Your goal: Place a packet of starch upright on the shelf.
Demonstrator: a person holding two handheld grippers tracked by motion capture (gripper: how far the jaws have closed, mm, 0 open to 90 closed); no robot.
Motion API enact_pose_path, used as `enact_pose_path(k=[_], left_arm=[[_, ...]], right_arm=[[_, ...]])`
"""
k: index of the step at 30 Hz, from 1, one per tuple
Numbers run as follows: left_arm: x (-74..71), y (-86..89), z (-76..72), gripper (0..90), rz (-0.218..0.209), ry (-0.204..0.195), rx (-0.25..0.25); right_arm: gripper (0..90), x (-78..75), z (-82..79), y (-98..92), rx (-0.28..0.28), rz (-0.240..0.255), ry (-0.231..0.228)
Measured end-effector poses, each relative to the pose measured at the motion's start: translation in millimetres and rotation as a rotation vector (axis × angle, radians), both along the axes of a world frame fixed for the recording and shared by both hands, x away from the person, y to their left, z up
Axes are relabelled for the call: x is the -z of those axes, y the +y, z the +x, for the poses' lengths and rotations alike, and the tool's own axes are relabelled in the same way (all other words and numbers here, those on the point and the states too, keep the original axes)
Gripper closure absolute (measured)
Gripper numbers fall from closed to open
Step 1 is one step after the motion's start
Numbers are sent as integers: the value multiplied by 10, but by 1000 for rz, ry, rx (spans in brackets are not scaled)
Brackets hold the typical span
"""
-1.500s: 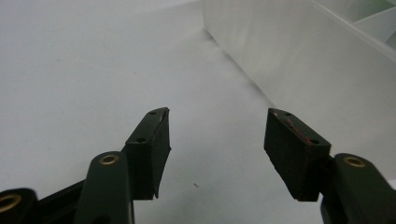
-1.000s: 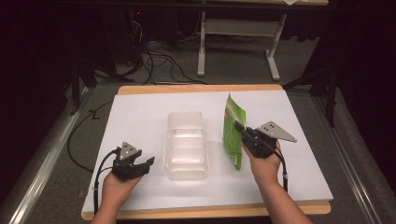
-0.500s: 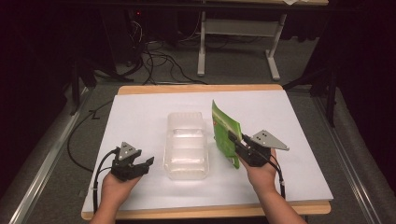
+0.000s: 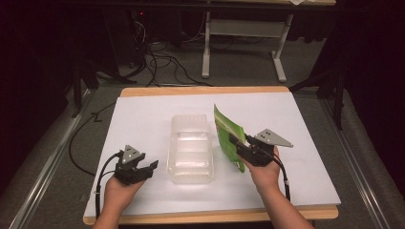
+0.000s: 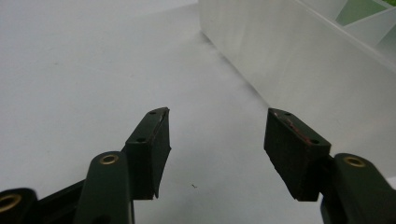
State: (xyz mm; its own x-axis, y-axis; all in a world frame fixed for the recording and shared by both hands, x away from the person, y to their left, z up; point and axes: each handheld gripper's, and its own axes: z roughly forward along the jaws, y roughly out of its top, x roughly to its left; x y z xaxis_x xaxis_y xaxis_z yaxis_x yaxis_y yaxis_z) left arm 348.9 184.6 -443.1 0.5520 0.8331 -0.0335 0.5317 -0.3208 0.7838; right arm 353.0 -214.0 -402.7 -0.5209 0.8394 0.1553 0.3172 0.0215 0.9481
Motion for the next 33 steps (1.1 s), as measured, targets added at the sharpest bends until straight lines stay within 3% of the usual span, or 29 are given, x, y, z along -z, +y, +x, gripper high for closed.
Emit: enact_pose_path(k=[5,10,22,33], left_arm=[[-18,20,-15,412,-12,-3,-1],[-9,13,-5,412,-14,-1,-1],[-48,20,-32,422,-55,-15,-1],[-77,30,-41,423,-56,-30,-5]], right_arm=[[717,8,47,-41,-13,5,33],[896,-56,46,-142,-9,-2,30],[900,-113,77,-290,-51,-38,35],[900,-245,-2,-339,-80,-44,-37]])
